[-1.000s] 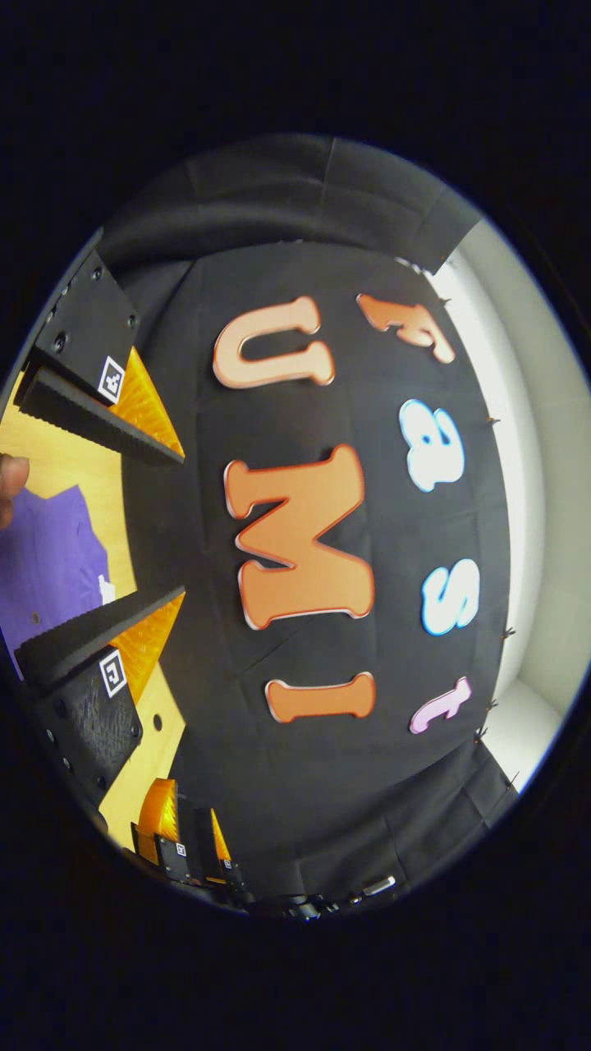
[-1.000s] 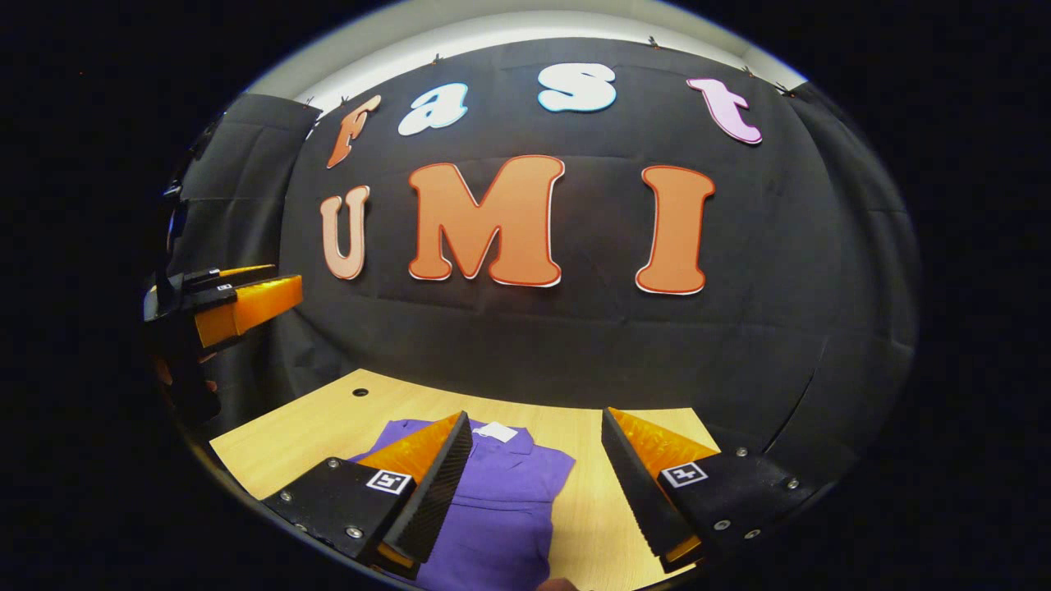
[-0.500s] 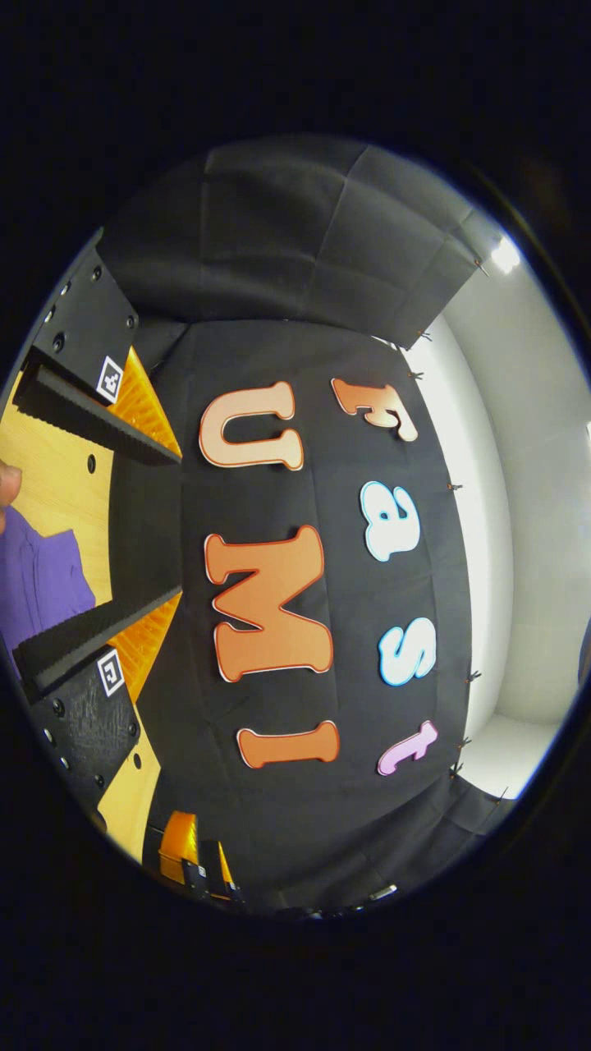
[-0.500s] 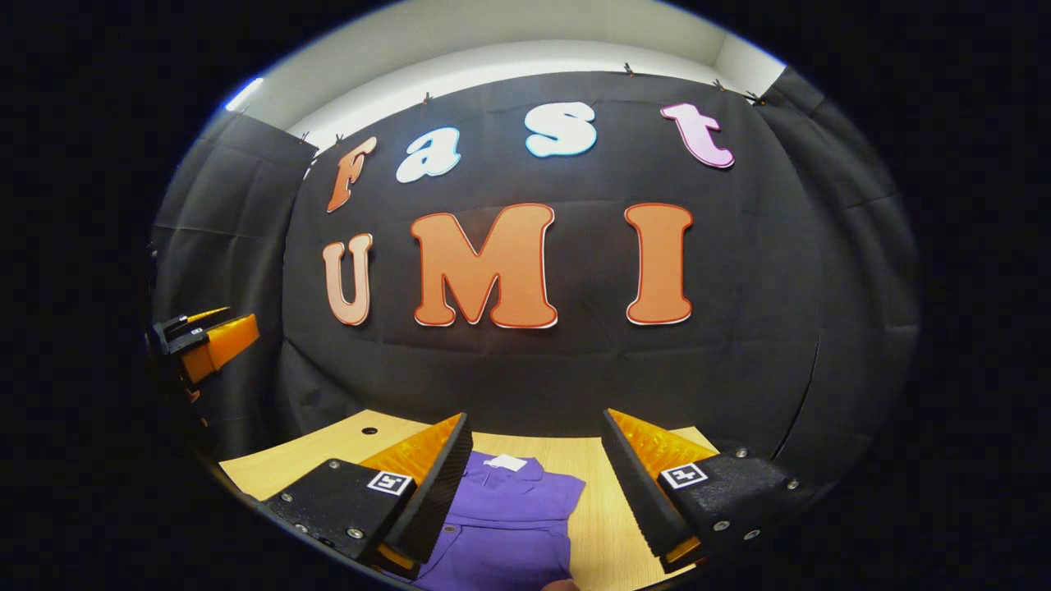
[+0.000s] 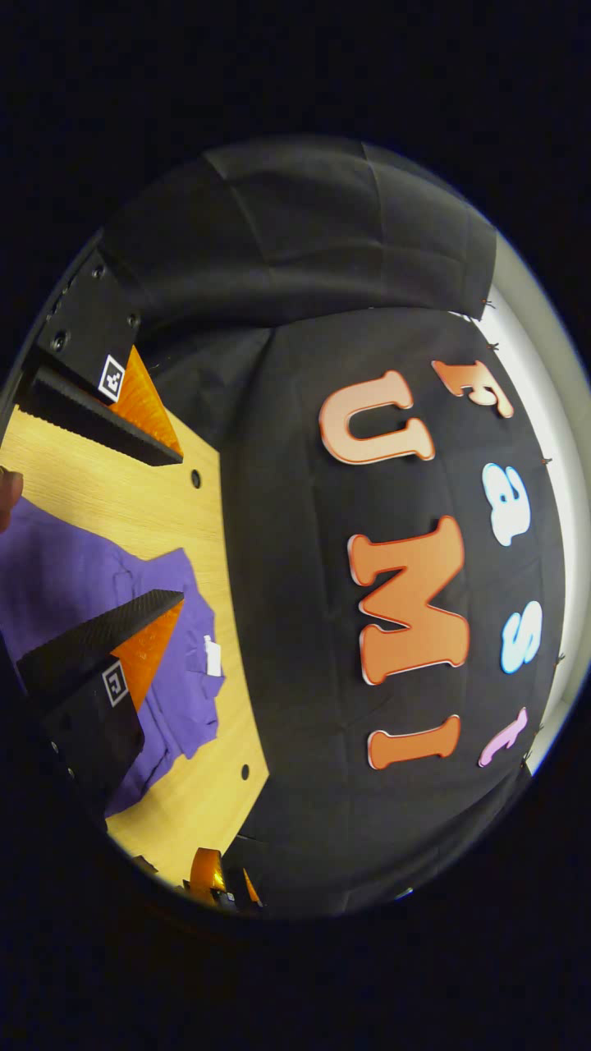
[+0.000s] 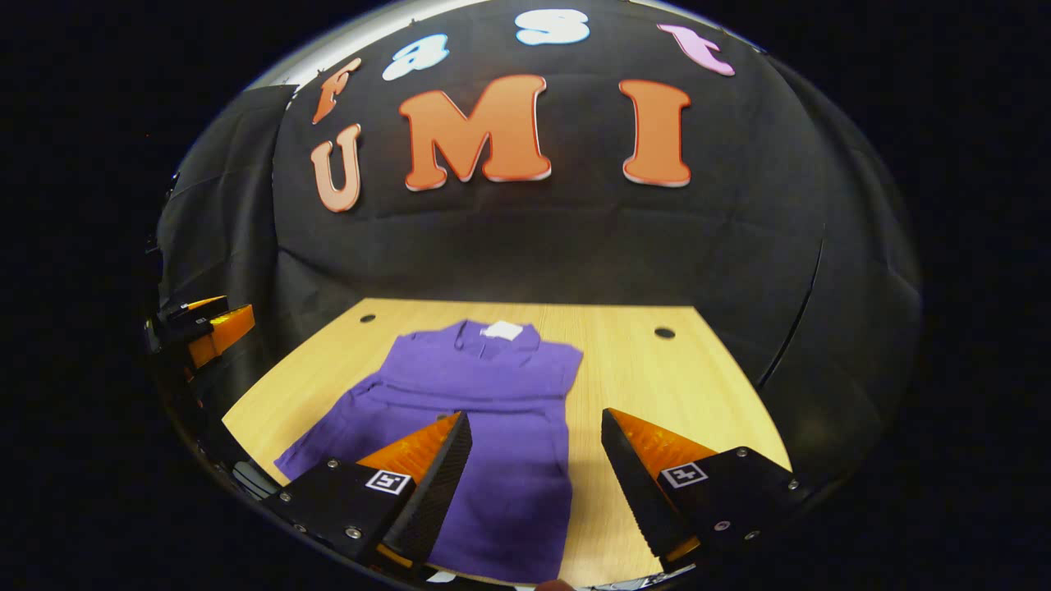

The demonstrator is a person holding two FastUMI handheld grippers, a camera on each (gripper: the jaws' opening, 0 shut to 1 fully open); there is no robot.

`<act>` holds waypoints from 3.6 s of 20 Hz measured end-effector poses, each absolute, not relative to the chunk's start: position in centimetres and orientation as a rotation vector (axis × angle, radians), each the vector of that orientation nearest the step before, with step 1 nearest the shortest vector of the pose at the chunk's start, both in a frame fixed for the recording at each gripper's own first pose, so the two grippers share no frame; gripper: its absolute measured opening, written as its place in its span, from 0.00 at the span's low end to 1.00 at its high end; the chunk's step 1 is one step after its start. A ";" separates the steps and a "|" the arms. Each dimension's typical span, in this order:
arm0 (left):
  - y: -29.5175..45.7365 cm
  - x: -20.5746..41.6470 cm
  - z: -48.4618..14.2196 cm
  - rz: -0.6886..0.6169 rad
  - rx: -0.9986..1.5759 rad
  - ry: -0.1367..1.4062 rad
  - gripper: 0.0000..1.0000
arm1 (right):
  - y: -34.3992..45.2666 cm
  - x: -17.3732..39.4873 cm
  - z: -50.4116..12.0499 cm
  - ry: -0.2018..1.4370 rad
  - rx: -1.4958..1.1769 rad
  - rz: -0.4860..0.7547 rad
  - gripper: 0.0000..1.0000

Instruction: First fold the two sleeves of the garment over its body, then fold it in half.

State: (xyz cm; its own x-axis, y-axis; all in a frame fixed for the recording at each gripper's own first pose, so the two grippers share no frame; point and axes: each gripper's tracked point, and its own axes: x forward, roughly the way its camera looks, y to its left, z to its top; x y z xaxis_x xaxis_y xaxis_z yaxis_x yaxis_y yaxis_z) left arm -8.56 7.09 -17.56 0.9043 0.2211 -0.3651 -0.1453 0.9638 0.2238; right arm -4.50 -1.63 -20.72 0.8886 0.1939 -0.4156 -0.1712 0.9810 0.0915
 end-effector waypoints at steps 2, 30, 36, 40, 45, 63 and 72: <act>7.4 -9.7 -20.9 0.168 0.179 0.502 0.98 | -1.4 -5.6 -24.1 0.532 0.049 0.191 0.95; 12.8 -23.3 -46.5 0.059 -0.054 1.468 0.98 | -0.8 -16.5 -40.6 1.174 0.093 0.246 0.96; 11.8 -23.3 -46.6 -0.001 -0.016 1.512 0.97 | -1.1 -17.2 -41.6 1.229 0.089 0.218 0.95; 11.1 -22.8 -46.8 -0.026 0.004 1.571 0.84 | -1.6 -17.2 -41.9 1.269 0.049 0.179 0.93; 10.0 -21.0 -47.4 -0.039 -0.063 1.663 0.24 | -0.3 -16.3 -42.0 1.288 0.083 0.171 0.34; 9.0 -11.6 -38.6 -0.159 -0.146 1.546 0.11 | 1.8 -8.7 -30.3 1.140 0.304 0.215 0.08; 8.3 -2.2 -34.1 -0.192 0.005 1.435 0.11 | 3.4 -0.8 -24.1 1.024 0.327 0.369 0.08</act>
State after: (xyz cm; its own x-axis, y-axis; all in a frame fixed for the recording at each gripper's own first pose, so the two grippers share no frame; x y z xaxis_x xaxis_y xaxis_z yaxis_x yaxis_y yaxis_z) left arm -2.24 8.28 -34.07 0.1229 -0.1285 -0.9841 0.1343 0.9846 -0.1118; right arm -0.78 3.35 -24.13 0.4683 0.4445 -0.7636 -0.1442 0.8911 0.4303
